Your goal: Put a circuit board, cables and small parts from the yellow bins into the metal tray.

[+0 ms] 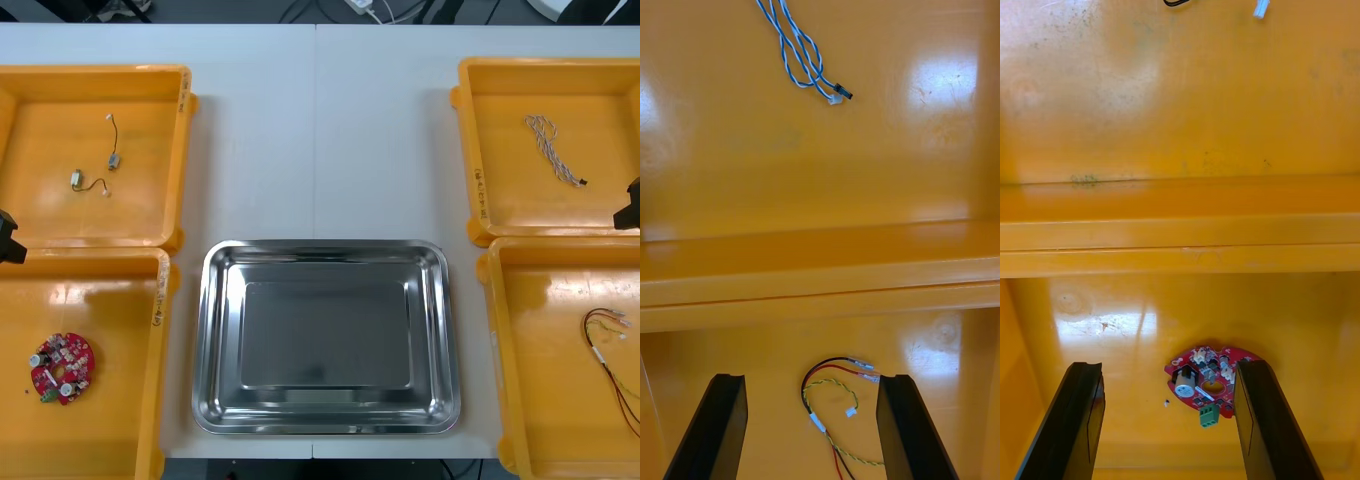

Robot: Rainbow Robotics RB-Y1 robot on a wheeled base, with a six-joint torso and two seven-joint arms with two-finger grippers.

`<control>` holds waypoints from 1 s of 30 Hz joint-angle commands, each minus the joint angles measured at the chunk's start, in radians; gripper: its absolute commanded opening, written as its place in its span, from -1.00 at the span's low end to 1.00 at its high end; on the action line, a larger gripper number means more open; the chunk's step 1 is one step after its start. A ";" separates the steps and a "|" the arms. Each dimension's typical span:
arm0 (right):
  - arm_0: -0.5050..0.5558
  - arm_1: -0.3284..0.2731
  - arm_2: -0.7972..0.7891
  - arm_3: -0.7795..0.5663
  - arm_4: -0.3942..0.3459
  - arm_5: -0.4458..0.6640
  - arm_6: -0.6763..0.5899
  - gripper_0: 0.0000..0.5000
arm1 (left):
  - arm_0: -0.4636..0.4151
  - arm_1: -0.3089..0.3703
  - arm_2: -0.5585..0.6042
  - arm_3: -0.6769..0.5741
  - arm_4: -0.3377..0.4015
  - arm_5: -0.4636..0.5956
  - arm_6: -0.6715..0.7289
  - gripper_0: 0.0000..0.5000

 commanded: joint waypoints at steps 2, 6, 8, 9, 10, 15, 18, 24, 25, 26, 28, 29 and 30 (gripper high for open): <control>0.006 -0.049 -0.035 -0.009 0.003 -0.007 -0.002 1.00 | 0.013 0.049 0.032 -0.010 0.008 0.006 -0.075 1.00; 0.006 -0.049 -0.035 -0.009 0.003 -0.007 -0.002 1.00 | 0.013 0.049 0.032 -0.010 0.008 0.006 -0.075 1.00; 0.006 -0.049 -0.035 -0.009 0.003 -0.007 -0.002 1.00 | 0.013 0.049 0.032 -0.010 0.008 0.006 -0.075 1.00; 0.006 -0.049 -0.035 -0.009 0.003 -0.007 -0.002 1.00 | 0.013 0.049 0.032 -0.010 0.008 0.006 -0.075 1.00; 0.006 -0.049 -0.035 -0.009 0.003 -0.007 -0.002 1.00 | 0.013 0.049 0.032 -0.010 0.008 0.006 -0.075 1.00; 0.006 -0.049 -0.035 -0.009 0.003 -0.007 -0.002 1.00 | 0.013 0.049 0.032 -0.010 0.008 0.006 -0.075 1.00; 0.006 -0.049 -0.035 -0.009 0.003 -0.007 -0.002 1.00 | 0.013 0.049 0.032 -0.010 0.008 0.006 -0.075 1.00; 0.006 -0.049 -0.035 -0.009 0.003 -0.007 -0.002 1.00 | 0.013 0.049 0.032 -0.010 0.008 0.006 -0.075 1.00; 0.006 -0.049 -0.035 -0.009 0.003 -0.007 -0.002 1.00 | 0.013 0.049 0.032 -0.010 0.008 0.006 -0.075 1.00; 0.006 -0.049 -0.035 -0.009 0.003 -0.007 -0.002 1.00 | 0.013 0.049 0.032 -0.010 0.008 0.006 -0.075 1.00; 0.006 -0.049 -0.035 -0.009 0.003 -0.007 -0.002 1.00 | 0.013 0.049 0.032 -0.010 0.008 0.006 -0.075 1.00; 0.006 -0.049 -0.035 -0.009 0.003 -0.007 -0.002 1.00 | 0.013 0.049 0.032 -0.010 0.008 0.006 -0.075 1.00; 0.006 -0.049 -0.035 -0.009 0.003 -0.007 -0.002 1.00 | 0.013 0.049 0.032 -0.010 0.008 0.006 -0.075 1.00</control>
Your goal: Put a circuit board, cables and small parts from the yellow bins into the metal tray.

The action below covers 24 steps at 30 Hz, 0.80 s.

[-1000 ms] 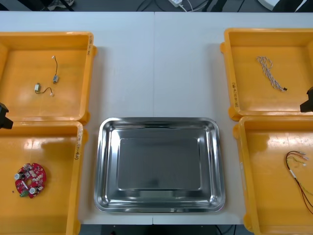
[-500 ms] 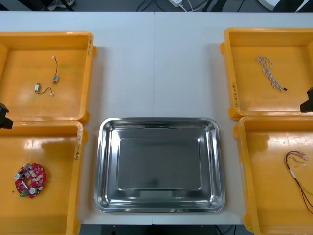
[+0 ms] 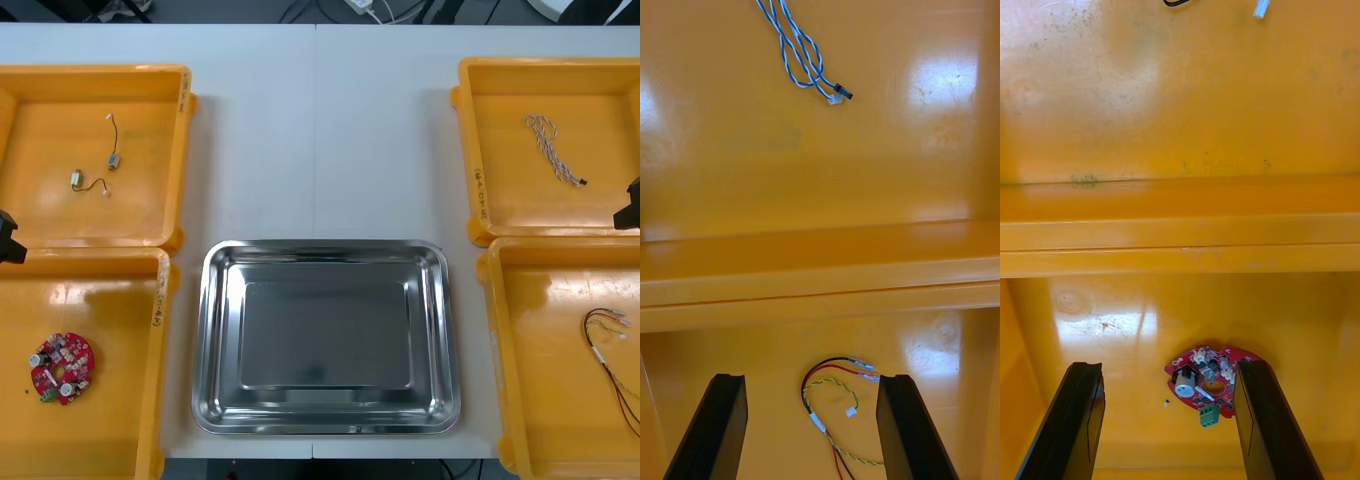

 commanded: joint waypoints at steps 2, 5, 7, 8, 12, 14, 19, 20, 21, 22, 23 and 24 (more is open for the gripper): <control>0.006 -0.049 -0.035 -0.009 0.003 -0.007 -0.002 1.00 | 0.013 0.049 0.032 -0.010 0.008 0.006 -0.075 1.00; 0.006 -0.049 -0.035 -0.009 0.003 -0.007 -0.002 1.00 | 0.013 0.049 0.032 -0.010 0.008 0.006 -0.075 1.00; 0.006 -0.049 -0.035 -0.009 0.003 -0.007 -0.002 1.00 | 0.013 0.049 0.032 -0.010 0.008 0.006 -0.075 1.00; 0.006 -0.049 -0.035 -0.009 0.003 -0.007 -0.002 1.00 | 0.013 0.049 0.032 -0.010 0.008 0.006 -0.075 1.00; 0.006 -0.049 -0.035 -0.009 0.003 -0.007 -0.002 1.00 | 0.013 0.049 0.032 -0.010 0.008 0.006 -0.075 1.00; 0.006 -0.049 -0.035 -0.009 0.003 -0.007 -0.002 1.00 | 0.013 0.049 0.032 -0.010 0.008 0.006 -0.075 1.00; 0.006 -0.049 -0.035 -0.009 0.003 -0.007 -0.002 1.00 | 0.013 0.049 0.032 -0.010 0.008 0.006 -0.075 1.00; 0.006 -0.049 -0.035 -0.009 0.003 -0.007 -0.002 1.00 | 0.013 0.049 0.032 -0.010 0.008 0.006 -0.075 1.00; 0.006 -0.049 -0.035 -0.009 0.003 -0.007 -0.002 1.00 | 0.013 0.049 0.032 -0.010 0.008 0.006 -0.075 1.00; 0.006 -0.049 -0.035 -0.009 0.003 -0.007 -0.002 1.00 | 0.013 0.049 0.032 -0.010 0.008 0.006 -0.075 1.00; 0.006 -0.049 -0.035 -0.009 0.003 -0.007 -0.002 1.00 | 0.013 0.049 0.032 -0.010 0.008 0.006 -0.075 1.00; 0.006 -0.049 -0.035 -0.009 0.003 -0.007 -0.002 1.00 | 0.013 0.049 0.032 -0.010 0.008 0.006 -0.075 1.00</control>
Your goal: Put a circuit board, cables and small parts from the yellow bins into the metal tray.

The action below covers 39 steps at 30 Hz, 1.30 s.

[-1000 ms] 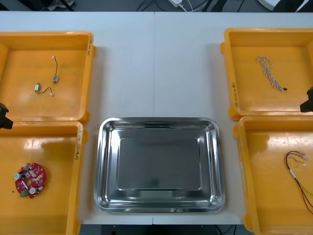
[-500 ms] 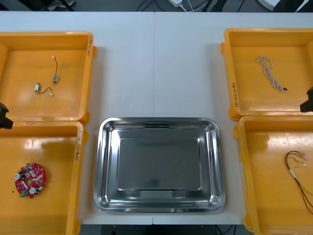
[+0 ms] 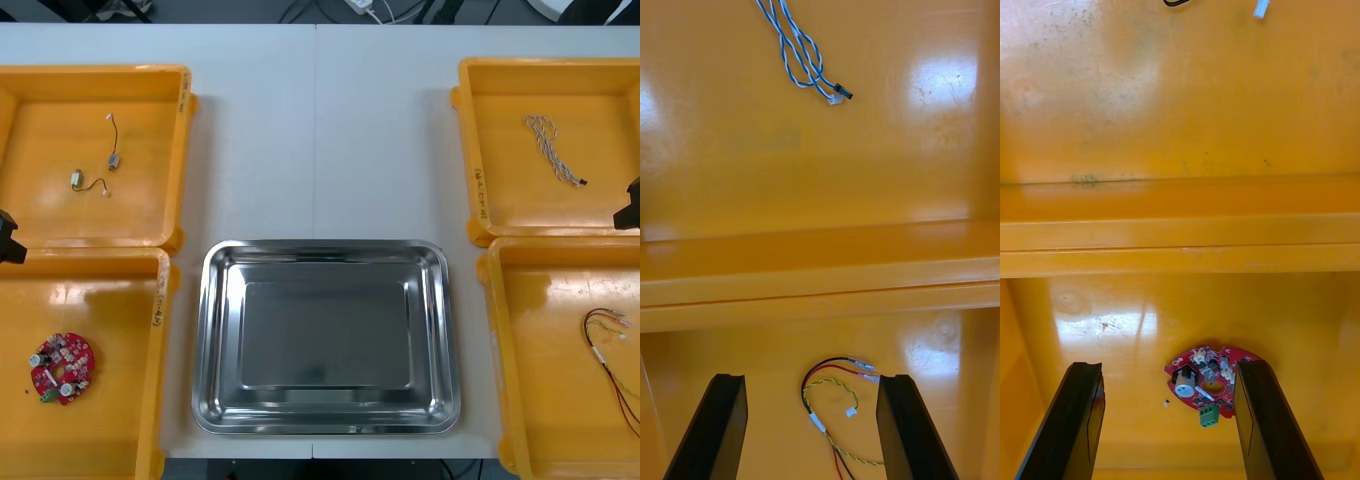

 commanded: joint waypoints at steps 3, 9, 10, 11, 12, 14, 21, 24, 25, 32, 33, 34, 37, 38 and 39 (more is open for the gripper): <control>0.006 -0.049 -0.035 -0.009 0.003 -0.007 -0.002 1.00 | 0.013 0.049 0.032 -0.010 0.008 0.006 -0.075 1.00; 0.006 -0.049 -0.035 -0.009 0.003 -0.007 -0.002 1.00 | 0.013 0.049 0.032 -0.010 0.008 0.006 -0.075 1.00; 0.006 -0.049 -0.035 -0.009 0.003 -0.007 -0.002 1.00 | 0.013 0.049 0.032 -0.010 0.008 0.006 -0.075 1.00; 0.006 -0.049 -0.035 -0.009 0.003 -0.007 -0.002 1.00 | 0.013 0.049 0.032 -0.010 0.008 0.006 -0.075 1.00; 0.006 -0.049 -0.035 -0.009 0.003 -0.007 -0.002 1.00 | 0.013 0.049 0.032 -0.010 0.008 0.006 -0.075 1.00; 0.006 -0.049 -0.035 -0.009 0.003 -0.007 -0.002 1.00 | 0.013 0.049 0.032 -0.010 0.008 0.006 -0.075 1.00; 0.006 -0.049 -0.035 -0.009 0.003 -0.007 -0.002 1.00 | 0.013 0.049 0.032 -0.010 0.008 0.006 -0.075 1.00; 0.006 -0.049 -0.035 -0.009 0.003 -0.007 -0.002 1.00 | 0.013 0.049 0.032 -0.010 0.008 0.006 -0.075 1.00; 0.006 -0.049 -0.035 -0.009 0.003 -0.007 -0.002 1.00 | 0.013 0.049 0.032 -0.010 0.008 0.006 -0.075 1.00; 0.006 -0.049 -0.035 -0.009 0.003 -0.007 -0.002 1.00 | 0.013 0.049 0.032 -0.010 0.008 0.006 -0.075 1.00; 0.006 -0.049 -0.035 -0.009 0.003 -0.007 -0.002 1.00 | 0.013 0.049 0.032 -0.010 0.008 0.006 -0.075 1.00; 0.006 -0.049 -0.035 -0.009 0.003 -0.007 -0.002 1.00 | 0.013 0.049 0.032 -0.010 0.008 0.006 -0.075 1.00; 0.006 -0.049 -0.035 -0.009 0.003 -0.007 -0.002 1.00 | 0.013 0.049 0.032 -0.010 0.008 0.006 -0.075 1.00; 0.006 -0.049 -0.035 -0.009 0.003 -0.007 -0.002 1.00 | 0.013 0.049 0.032 -0.010 0.008 0.006 -0.075 1.00; 0.006 -0.049 -0.035 -0.009 0.003 -0.007 -0.002 1.00 | 0.013 0.049 0.032 -0.010 0.008 0.006 -0.075 1.00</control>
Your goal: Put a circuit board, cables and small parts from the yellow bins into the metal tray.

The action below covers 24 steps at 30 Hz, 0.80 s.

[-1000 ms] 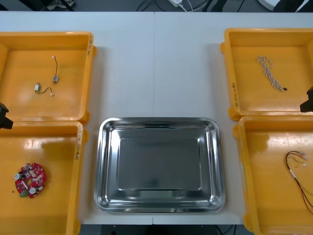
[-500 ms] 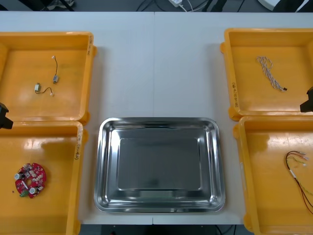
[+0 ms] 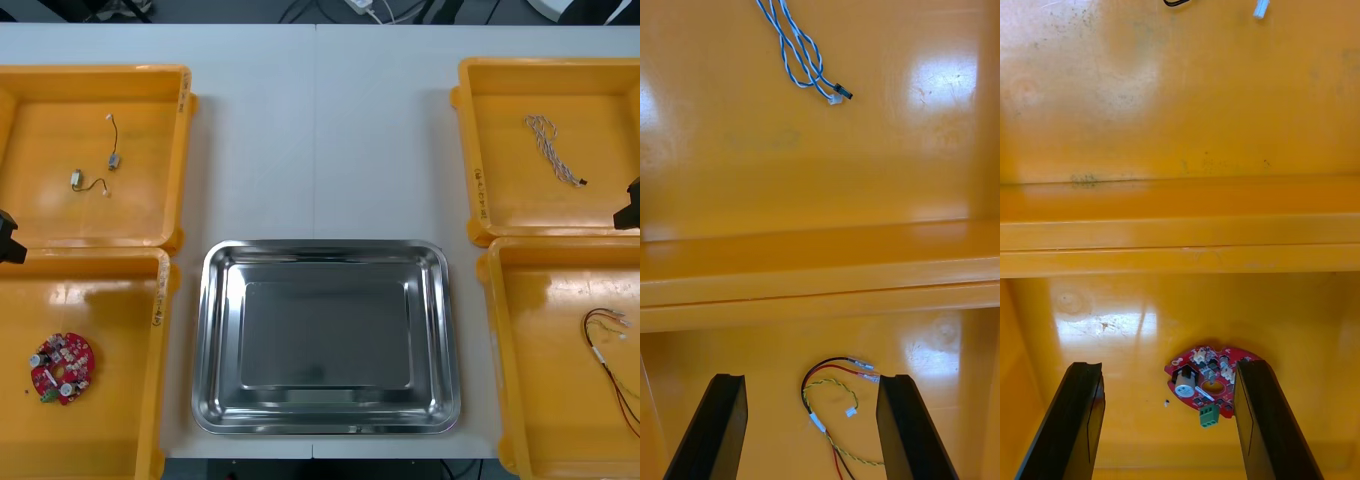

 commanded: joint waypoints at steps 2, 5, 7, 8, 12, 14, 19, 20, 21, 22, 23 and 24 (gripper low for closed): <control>0.006 -0.049 -0.035 -0.009 0.003 -0.007 -0.002 1.00 | 0.013 0.049 0.032 -0.010 0.008 0.006 -0.075 1.00; 0.006 -0.049 -0.035 -0.009 0.003 -0.007 -0.002 1.00 | 0.013 0.049 0.032 -0.010 0.008 0.006 -0.075 1.00; 0.006 -0.049 -0.035 -0.009 0.003 -0.007 -0.002 1.00 | 0.013 0.049 0.032 -0.010 0.008 0.006 -0.075 1.00; 0.006 -0.049 -0.035 -0.009 0.003 -0.007 -0.002 1.00 | 0.013 0.049 0.032 -0.010 0.008 0.006 -0.075 1.00; 0.006 -0.049 -0.035 -0.009 0.003 -0.007 -0.002 1.00 | 0.013 0.049 0.032 -0.010 0.008 0.006 -0.075 1.00; 0.006 -0.049 -0.035 -0.009 0.003 -0.007 -0.002 1.00 | 0.013 0.049 0.032 -0.010 0.008 0.006 -0.075 1.00; 0.006 -0.049 -0.035 -0.009 0.003 -0.007 -0.002 1.00 | 0.013 0.049 0.032 -0.010 0.008 0.006 -0.075 1.00; 0.006 -0.049 -0.035 -0.009 0.003 -0.007 -0.002 1.00 | 0.013 0.049 0.032 -0.010 0.008 0.006 -0.075 1.00; 0.006 -0.049 -0.035 -0.009 0.003 -0.007 -0.002 1.00 | 0.013 0.049 0.032 -0.010 0.008 0.006 -0.075 1.00; 0.006 -0.049 -0.035 -0.009 0.003 -0.007 -0.002 1.00 | 0.013 0.049 0.032 -0.010 0.008 0.006 -0.075 1.00; 0.006 -0.049 -0.035 -0.009 0.003 -0.007 -0.002 1.00 | 0.013 0.049 0.032 -0.010 0.008 0.006 -0.075 1.00; 0.006 -0.049 -0.035 -0.009 0.003 -0.007 -0.002 1.00 | 0.013 0.049 0.032 -0.010 0.008 0.006 -0.075 1.00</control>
